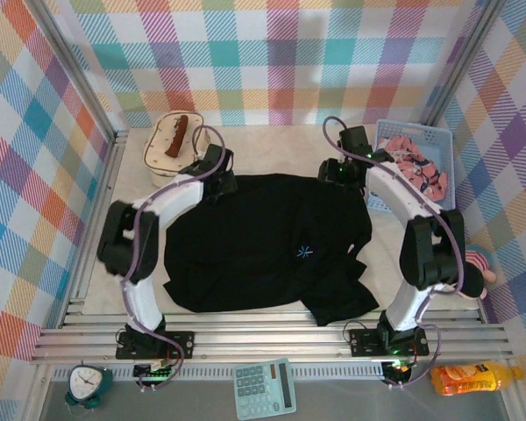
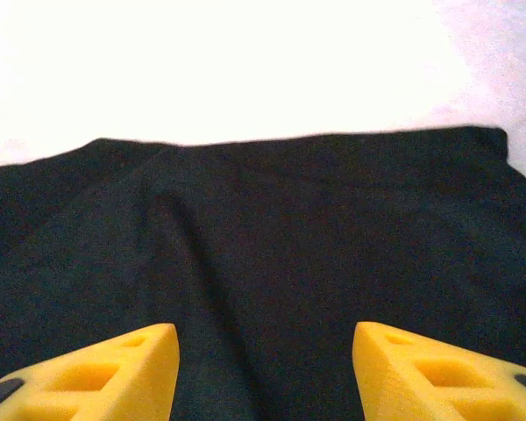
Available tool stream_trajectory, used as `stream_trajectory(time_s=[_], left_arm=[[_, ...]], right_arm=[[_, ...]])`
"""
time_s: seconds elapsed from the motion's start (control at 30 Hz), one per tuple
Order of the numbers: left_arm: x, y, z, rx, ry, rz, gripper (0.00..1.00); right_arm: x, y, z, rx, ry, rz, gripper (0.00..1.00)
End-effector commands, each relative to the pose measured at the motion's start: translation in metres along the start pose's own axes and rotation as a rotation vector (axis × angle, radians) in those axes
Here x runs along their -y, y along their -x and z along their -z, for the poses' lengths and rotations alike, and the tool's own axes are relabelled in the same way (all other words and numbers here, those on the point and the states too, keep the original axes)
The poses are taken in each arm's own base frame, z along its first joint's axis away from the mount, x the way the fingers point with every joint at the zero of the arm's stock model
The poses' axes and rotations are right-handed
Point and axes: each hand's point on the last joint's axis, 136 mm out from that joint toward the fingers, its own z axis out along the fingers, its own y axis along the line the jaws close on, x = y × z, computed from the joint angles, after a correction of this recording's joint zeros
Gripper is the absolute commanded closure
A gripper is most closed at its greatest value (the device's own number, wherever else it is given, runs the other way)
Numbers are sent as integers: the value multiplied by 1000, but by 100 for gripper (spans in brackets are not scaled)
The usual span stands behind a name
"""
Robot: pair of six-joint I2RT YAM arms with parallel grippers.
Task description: Fold and stack the mixed laundry pile
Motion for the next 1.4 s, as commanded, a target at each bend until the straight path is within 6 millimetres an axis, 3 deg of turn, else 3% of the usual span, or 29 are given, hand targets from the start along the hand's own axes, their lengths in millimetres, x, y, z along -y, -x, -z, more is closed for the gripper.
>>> stream_trajectory(time_s=[0.0, 0.13, 0.23, 0.4, 0.6, 0.73, 0.8, 0.87, 0.93, 0.97, 1.03, 1.1, 1.13, 1.27, 1.37], left_arm=[[-11, -1, -28, -43, 102, -42, 34], [-4, -6, -55, -87, 123, -25, 34], [-3, -3, -62, -83, 137, -9, 31], [-6, 6, -61, -64, 148, -6, 25], [-8, 23, -49, -29, 134, -5, 5], [-12, 24, -65, -48, 133, 16, 7], [-13, 20, -77, -72, 155, 5, 11], [-13, 14, -88, -95, 159, 3, 22], [-11, 7, -97, -116, 154, 1, 42], [-11, 5, -100, -122, 152, 1, 51], [-10, 3, -102, -131, 149, -7, 69], [-9, 5, -99, -132, 139, -16, 95], [-8, 8, -95, -127, 136, -20, 100], [-1, 38, -64, -61, 97, -37, 100], [8, 76, -21, 24, 53, -66, 100]], right_arm=[[-5, 9, -25, -18, 18, 36, 44], [-22, 15, -58, -46, 102, 15, 44], [-33, 18, -82, -70, 138, -6, 44], [-46, 19, -115, -104, 136, -12, 40], [-49, 3, -154, -179, 104, -22, 40], [-43, -4, -169, -205, 75, -50, 47], [-41, -5, -171, -202, 67, -51, 56], [-41, -3, -171, -196, 68, -49, 70], [-43, 0, -170, -191, 70, -40, 94], [-44, 3, -168, -184, 71, -36, 100], [-45, 12, -162, -165, 72, -25, 100], [-49, 22, -152, -136, 77, -14, 100], [-50, 30, -144, -112, 75, -4, 100], [-52, 69, -103, -6, 83, 21, 100], [-55, 100, -54, 85, 104, 42, 100]])
